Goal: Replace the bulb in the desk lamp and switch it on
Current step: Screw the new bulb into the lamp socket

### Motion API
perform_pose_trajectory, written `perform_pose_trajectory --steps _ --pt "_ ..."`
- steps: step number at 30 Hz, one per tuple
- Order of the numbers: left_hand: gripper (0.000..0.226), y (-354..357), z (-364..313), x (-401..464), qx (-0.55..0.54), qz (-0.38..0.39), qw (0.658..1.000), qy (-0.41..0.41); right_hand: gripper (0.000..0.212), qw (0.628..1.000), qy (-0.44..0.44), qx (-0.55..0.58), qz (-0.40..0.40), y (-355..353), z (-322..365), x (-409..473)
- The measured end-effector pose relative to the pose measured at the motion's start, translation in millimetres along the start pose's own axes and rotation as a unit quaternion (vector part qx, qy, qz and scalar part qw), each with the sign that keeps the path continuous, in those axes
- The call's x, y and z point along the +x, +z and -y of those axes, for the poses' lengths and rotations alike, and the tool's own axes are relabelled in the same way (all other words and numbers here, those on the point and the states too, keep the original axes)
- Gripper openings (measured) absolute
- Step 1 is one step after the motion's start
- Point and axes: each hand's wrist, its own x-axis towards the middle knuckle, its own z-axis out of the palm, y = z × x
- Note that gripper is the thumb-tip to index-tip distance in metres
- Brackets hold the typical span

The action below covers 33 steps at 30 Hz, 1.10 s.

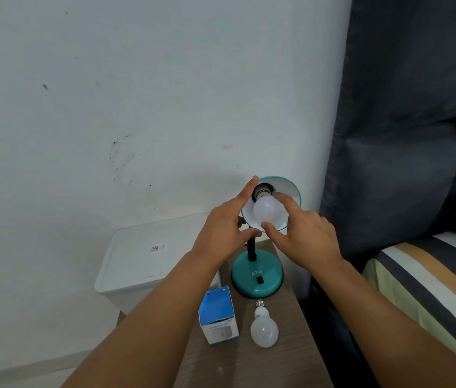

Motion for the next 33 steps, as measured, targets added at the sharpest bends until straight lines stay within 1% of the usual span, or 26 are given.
perform_pose_trajectory --steps 2,4,7,9,11,13,15,18,21,24,26,29,33 --pt "0.104 -0.1 -0.7 -0.7 0.01 0.001 1.0 0.002 0.063 0.999 0.03 0.015 -0.006 -1.0 0.4 0.8" --pt "0.103 -0.6 0.1 -0.6 0.011 0.001 1.0 0.002 0.066 0.999 0.043 0.026 -0.007 -2.7 2.6 0.9" --pt "0.101 -0.3 0.2 -0.2 0.017 -0.004 1.0 0.008 0.074 1.0 0.014 0.025 -0.006 -3.0 4.5 0.6" --pt "0.102 0.0 0.6 -0.2 0.011 -0.002 1.0 0.009 0.071 1.0 -0.001 0.012 0.0 0.2 2.9 0.8" --pt "0.104 0.2 1.3 -0.2 0.005 0.003 1.0 0.007 0.066 1.0 0.011 0.016 -0.005 2.1 0.1 1.5" --pt "0.104 0.1 1.6 0.1 0.01 0.002 1.0 0.007 0.066 0.999 0.033 0.03 -0.007 0.9 -0.4 1.8" --pt "0.102 0.0 2.2 0.1 0.01 0.001 1.0 0.005 0.069 0.999 0.038 0.034 -0.007 -0.1 -0.1 0.9" --pt "0.099 1.3 3.6 -0.1 0.005 -0.002 1.0 0.008 0.077 0.999 0.021 0.034 -0.009 -1.6 0.6 0.6" --pt "0.103 1.4 3.1 0.4 0.012 -0.001 1.0 0.004 0.069 1.0 0.006 0.025 -0.018 0.7 -0.8 1.4" --pt "0.102 1.3 1.4 0.0 0.004 0.003 1.0 0.002 0.066 0.999 0.021 0.013 -0.029 2.0 -1.9 2.2" --pt "0.102 1.4 1.6 -0.4 0.002 0.002 1.0 0.001 0.066 0.999 0.016 0.003 -0.041 1.6 -1.3 1.3" --pt "0.102 1.5 2.0 -0.4 -0.002 0.002 1.0 0.003 0.064 0.996 -0.008 -0.018 -0.089 1.5 -1.5 0.7" --pt "0.102 0.6 1.2 -0.4 -0.003 0.004 1.0 -0.005 0.064 0.99 0.011 -0.062 -0.127 4.5 -2.3 0.8"
